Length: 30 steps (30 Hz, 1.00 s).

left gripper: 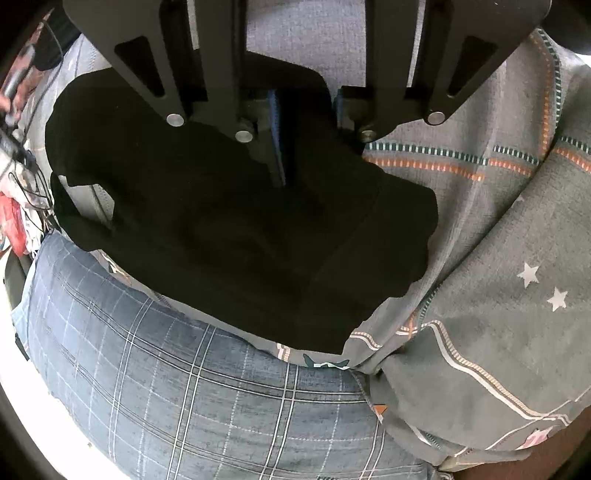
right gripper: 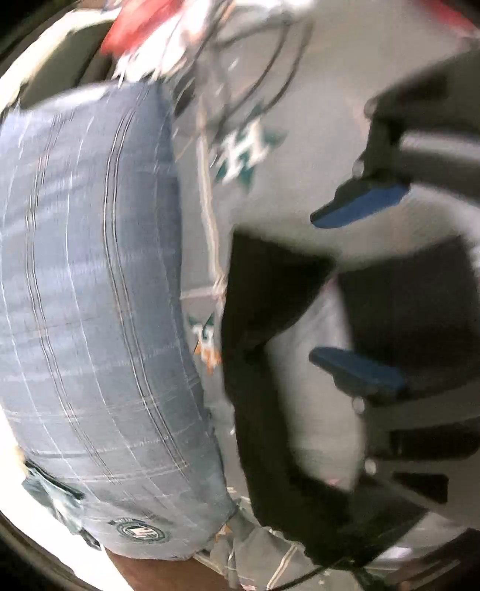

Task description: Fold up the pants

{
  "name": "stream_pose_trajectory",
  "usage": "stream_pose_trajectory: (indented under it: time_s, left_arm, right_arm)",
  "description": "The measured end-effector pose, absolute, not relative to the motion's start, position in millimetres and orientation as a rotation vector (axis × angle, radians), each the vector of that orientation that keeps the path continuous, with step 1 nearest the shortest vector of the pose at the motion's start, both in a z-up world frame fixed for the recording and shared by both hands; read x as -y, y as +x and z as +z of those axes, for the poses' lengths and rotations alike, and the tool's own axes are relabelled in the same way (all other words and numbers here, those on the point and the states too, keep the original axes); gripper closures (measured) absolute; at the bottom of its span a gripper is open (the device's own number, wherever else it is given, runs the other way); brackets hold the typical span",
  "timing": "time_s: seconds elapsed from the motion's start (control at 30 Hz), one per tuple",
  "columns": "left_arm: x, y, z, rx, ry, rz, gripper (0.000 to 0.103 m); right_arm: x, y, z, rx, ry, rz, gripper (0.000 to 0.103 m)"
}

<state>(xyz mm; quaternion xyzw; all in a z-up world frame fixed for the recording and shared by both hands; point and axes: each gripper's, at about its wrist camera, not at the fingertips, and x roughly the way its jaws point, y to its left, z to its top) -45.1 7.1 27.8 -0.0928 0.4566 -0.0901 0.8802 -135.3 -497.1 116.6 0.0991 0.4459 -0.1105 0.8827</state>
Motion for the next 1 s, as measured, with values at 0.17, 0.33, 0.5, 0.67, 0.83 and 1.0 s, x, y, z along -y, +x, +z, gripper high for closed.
stream_pose_trajectory:
  time_s: [0.17,0.33,0.5,0.67,0.83,1.0]
  left_arm:
    - [-8,-47,27,-0.940,-0.187,-0.181,0.082]
    - [-11,-48,26,-0.940,-0.200,-0.180,0.080]
    - [-17,-62,36,-0.923,-0.228,-0.174,0.080]
    - [-22,-78,31,-0.931,-0.256,-0.158,0.080]
    - [-27,-80,34,-0.954,-0.263,-0.136,0.078]
    - [-27,-89,56,-0.912,-0.205,-0.122,0.076]
  right_arm:
    - [491,-151,95,-0.987,0.184,-0.223,0.041]
    - [480,-140,86,-0.999,0.189,-0.194,0.095]
    - [480,-171,137,-0.870,0.171,-0.281,0.095]
    - [499,-191,127,-0.962,0.176,-0.378,0.095]
    - [503,-185,94,-1.060,0.128,-0.473,0.092]
    - [494,-190,134,-0.933,0.207,-0.370,0.070]
